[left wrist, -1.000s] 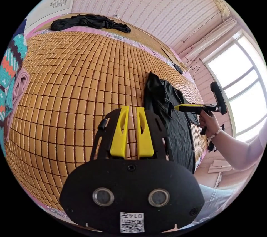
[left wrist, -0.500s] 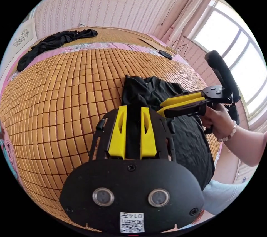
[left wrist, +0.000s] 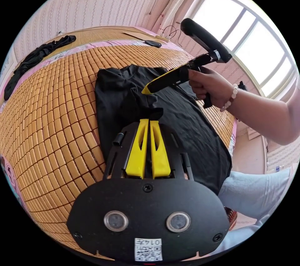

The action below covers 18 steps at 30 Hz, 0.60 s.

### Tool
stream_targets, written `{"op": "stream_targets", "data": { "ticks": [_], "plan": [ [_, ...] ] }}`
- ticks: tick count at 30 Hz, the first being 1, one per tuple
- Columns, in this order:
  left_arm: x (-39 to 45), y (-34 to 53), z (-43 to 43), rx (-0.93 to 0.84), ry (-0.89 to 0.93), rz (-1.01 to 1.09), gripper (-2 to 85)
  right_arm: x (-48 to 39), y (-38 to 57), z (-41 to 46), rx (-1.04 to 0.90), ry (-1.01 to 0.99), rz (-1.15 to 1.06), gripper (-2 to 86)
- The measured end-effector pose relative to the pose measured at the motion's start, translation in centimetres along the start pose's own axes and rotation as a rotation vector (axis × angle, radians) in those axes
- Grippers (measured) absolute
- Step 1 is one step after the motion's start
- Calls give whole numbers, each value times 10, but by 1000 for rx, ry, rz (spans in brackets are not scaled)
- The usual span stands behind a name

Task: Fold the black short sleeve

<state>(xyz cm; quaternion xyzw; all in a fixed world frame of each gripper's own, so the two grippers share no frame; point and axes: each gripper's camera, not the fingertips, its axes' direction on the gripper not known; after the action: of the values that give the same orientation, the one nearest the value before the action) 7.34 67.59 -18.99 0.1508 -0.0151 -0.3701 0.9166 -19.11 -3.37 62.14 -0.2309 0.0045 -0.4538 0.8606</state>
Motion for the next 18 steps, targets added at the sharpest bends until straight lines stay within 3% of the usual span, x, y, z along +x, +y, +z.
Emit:
{"op": "stream_targets", "data": {
  "ticks": [13, 15, 18],
  "plan": [
    [-4, 51, -23, -22, 31, -139, -10, 37, 40, 30, -11, -215, 66, 75],
    [-2, 51, -26, 2, 21, -145, -10, 39, 41, 49, -69, -282, 46, 46],
    [-3, 53, -38, 57, -3, -167, -10, 40, 41, 44, -6, -344, 28, 12]
  ]
}}
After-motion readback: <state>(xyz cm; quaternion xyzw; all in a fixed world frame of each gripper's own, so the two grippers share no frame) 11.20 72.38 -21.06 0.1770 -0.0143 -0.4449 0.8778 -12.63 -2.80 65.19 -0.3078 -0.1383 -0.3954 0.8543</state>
